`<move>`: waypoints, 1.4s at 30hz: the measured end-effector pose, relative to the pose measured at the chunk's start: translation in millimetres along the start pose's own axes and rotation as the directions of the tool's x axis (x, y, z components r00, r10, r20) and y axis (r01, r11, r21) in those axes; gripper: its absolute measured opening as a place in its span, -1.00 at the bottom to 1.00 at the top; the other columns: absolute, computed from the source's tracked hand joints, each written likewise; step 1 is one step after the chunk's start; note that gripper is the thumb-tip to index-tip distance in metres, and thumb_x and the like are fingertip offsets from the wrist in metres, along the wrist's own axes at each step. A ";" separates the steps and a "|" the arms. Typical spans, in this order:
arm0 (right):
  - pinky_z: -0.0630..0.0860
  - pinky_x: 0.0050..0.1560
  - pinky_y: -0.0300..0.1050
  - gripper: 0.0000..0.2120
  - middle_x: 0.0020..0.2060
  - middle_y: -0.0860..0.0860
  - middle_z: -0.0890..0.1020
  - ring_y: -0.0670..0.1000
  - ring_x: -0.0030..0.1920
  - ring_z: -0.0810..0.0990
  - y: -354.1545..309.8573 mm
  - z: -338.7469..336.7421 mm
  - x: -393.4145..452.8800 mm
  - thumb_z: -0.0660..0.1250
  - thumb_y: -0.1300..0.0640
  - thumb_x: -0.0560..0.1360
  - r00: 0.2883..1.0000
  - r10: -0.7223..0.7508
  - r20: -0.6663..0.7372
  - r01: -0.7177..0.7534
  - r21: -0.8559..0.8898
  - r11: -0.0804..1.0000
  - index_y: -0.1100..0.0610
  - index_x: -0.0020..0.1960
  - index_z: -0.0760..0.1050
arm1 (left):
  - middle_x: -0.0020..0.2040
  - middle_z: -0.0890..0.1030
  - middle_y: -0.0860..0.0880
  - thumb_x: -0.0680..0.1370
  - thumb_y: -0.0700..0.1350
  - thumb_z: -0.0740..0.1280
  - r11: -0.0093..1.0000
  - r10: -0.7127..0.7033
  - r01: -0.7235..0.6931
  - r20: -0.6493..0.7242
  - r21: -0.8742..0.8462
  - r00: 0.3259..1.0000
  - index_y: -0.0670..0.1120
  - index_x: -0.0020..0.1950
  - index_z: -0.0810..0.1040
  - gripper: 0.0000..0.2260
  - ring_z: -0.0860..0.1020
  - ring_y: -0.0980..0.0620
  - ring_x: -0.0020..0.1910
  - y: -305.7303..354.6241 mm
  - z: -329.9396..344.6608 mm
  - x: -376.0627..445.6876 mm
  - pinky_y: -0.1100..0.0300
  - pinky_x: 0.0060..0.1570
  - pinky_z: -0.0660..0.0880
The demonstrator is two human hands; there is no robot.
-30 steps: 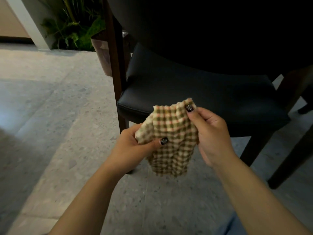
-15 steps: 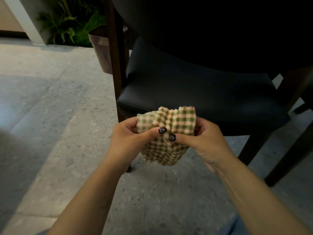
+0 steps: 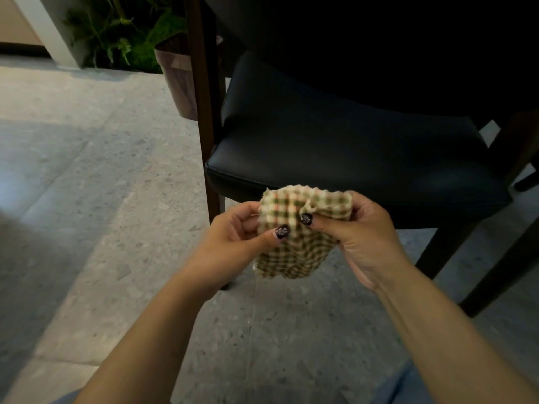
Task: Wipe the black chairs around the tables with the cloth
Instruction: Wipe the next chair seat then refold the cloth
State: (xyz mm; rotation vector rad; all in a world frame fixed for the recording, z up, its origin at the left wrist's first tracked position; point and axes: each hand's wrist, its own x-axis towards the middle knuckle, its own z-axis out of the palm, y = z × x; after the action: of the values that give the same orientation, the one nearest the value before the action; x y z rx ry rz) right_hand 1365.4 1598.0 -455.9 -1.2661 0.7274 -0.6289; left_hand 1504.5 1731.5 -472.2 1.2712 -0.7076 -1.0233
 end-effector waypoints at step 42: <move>0.62 0.01 -0.05 -0.57 0.07 0.08 0.67 0.06 0.08 0.65 -6.1 -22.0 -10.5 0.44 0.24 0.31 0.871 0.308 0.383 -0.330 -0.007 0.944 0.13 0.17 0.52 | 0.06 0.69 -0.17 0.40 -0.19 0.43 0.981 -0.122 0.126 0.034 -0.146 0.992 -0.03 0.11 0.66 -0.72 0.68 -0.09 0.02 12.2 -15.3 -5.7 0.14 -0.12 0.63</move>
State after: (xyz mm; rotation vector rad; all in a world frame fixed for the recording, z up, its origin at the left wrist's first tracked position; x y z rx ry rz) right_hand 1341.6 1591.4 -451.6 -1.1350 0.5703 -0.1224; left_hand 1518.4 1742.9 -462.7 1.1864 -0.5660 -1.1734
